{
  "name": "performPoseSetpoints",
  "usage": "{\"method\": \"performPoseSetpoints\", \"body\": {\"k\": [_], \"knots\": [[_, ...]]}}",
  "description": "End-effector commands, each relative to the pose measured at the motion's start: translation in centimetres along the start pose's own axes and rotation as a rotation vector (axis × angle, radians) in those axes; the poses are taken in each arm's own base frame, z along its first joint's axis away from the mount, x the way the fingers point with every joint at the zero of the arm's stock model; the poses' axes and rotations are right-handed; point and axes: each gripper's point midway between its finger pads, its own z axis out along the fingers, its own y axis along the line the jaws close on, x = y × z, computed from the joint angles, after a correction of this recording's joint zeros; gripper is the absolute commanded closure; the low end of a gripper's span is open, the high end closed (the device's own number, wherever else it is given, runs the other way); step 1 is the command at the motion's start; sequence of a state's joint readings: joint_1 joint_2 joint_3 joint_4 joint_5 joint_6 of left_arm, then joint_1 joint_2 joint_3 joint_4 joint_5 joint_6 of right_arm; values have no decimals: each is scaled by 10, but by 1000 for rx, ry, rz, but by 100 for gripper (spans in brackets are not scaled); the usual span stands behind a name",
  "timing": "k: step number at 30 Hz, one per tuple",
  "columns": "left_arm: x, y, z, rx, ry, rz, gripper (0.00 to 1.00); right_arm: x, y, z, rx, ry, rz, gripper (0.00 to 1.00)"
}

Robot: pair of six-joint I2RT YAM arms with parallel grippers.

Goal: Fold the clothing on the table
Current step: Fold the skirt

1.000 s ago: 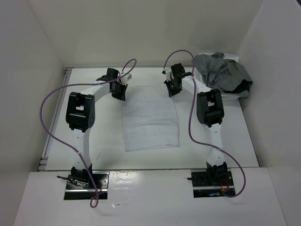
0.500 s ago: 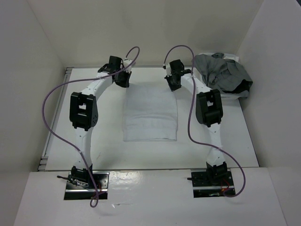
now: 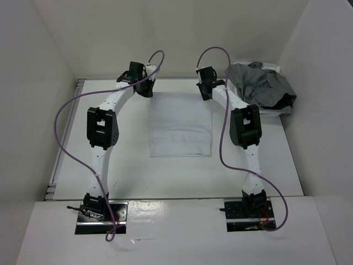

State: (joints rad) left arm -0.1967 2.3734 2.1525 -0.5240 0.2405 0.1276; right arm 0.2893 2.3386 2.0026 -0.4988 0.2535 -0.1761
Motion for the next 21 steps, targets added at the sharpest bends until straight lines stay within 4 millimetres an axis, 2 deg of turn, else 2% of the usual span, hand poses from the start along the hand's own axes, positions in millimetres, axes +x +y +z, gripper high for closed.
{"method": "performPoseSetpoints", "body": {"k": [1, 5, 6, 7, 8, 9, 11, 12, 13, 14, 16, 17, 19, 21], "knots": [[-26, 8, -14, -14, -55, 2, 100, -72, -37, -45, 97, -200, 88, 100], [-39, -3, -28, 34, -88, 11, 100, -89, -34, -75, 25, -241, 67, 100], [-45, -6, -39, 42, -99, 26, 100, -89, -35, -88, 8, -242, 52, 100], [-46, -10, -44, 54, -103, 27, 100, -92, -25, -97, -36, -259, 34, 100], [-38, -14, -45, 75, -89, 37, 100, -93, -24, -104, -52, -268, 8, 100], [-45, -16, -60, 70, -108, 61, 100, -88, -26, -118, -62, -267, 6, 100], [-41, -21, -70, 82, -100, 80, 100, -86, -25, -132, -87, -280, -30, 98], [-38, -26, -79, 97, -100, 101, 100, -73, -23, -132, -92, -248, -47, 98], [-33, -28, -83, 100, -87, 107, 100, -77, -28, -150, -95, -278, -63, 97], [-32, -32, -88, 112, -89, 119, 100, -72, -25, -156, -115, -275, -84, 96], [-20, -39, -102, 129, -67, 142, 100, -53, -18, -159, -136, -240, -146, 96], [-25, -44, -115, 138, -88, 157, 100, -40, -19, -165, -140, -217, -169, 97], [-7, -51, -119, 164, -54, 169, 100, -23, -17, -167, -157, -178, -214, 100], [-2, -66, -134, 199, -53, 196, 100, -4, -16, -168, -167, -137, -256, 100]]}}
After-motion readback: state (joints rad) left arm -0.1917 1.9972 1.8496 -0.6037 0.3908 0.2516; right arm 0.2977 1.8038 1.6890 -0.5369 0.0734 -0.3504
